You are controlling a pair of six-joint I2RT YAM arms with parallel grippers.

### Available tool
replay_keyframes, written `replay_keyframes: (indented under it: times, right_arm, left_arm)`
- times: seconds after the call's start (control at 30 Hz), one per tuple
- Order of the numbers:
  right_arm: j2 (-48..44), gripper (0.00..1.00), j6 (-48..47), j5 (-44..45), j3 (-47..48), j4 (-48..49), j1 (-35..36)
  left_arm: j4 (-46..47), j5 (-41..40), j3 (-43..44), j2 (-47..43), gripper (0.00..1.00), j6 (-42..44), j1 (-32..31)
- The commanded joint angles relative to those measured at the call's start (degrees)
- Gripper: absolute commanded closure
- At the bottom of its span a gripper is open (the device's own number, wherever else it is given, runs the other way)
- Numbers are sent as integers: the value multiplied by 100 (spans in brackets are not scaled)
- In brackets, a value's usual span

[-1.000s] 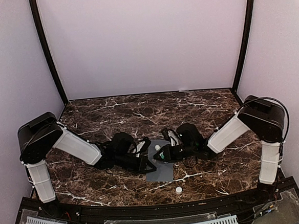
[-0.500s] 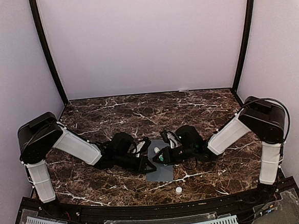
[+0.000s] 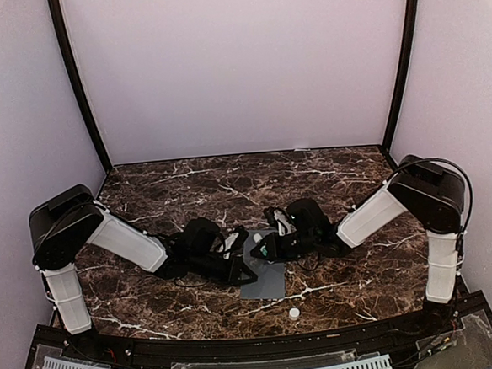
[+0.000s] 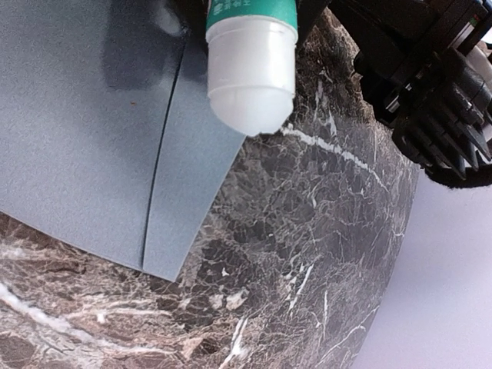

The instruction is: Place the letter into the envelope and seal it

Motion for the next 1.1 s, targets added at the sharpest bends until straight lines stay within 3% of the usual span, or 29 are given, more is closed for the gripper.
replay_keyframes:
  times: [0.0, 0.17, 0.33, 0.47, 0.63, 0.73, 1.07]
  right_arm:
    - [148, 100, -159, 177, -20, -422, -81]
    - [-457, 100, -283, -139, -176, -267, -81]
    - [-1800, 100, -780, 312, -51, -1234, -89]
    - [-2811, 100, -1096, 842, -54, -1919, -133]
    - [-3892, 100, -1244, 820, -552, -1673, -111]
    - [-4307, 100, -1243, 392, -899, -1003, -62]
    - [-4549, 100, -1285, -1138, -907, -63, 476]
  left_arm:
    - [-336, -141, -80, -64, 100, 104, -33]
    - [-420, -361, -29, -345, 99, 218, -33]
    - [-1038, -1060, 210, -1583, 66, 612, -33]
    - [-1551, -1625, 271, -2713, 51, 1080, -24]
    - [-1791, -1735, 337, -3679, 45, 1200, -23]
    - [-1233, -1320, 231, -4090, 43, 951, -21]
    - [348, 84, 154, -4013, 41, 433, -112]
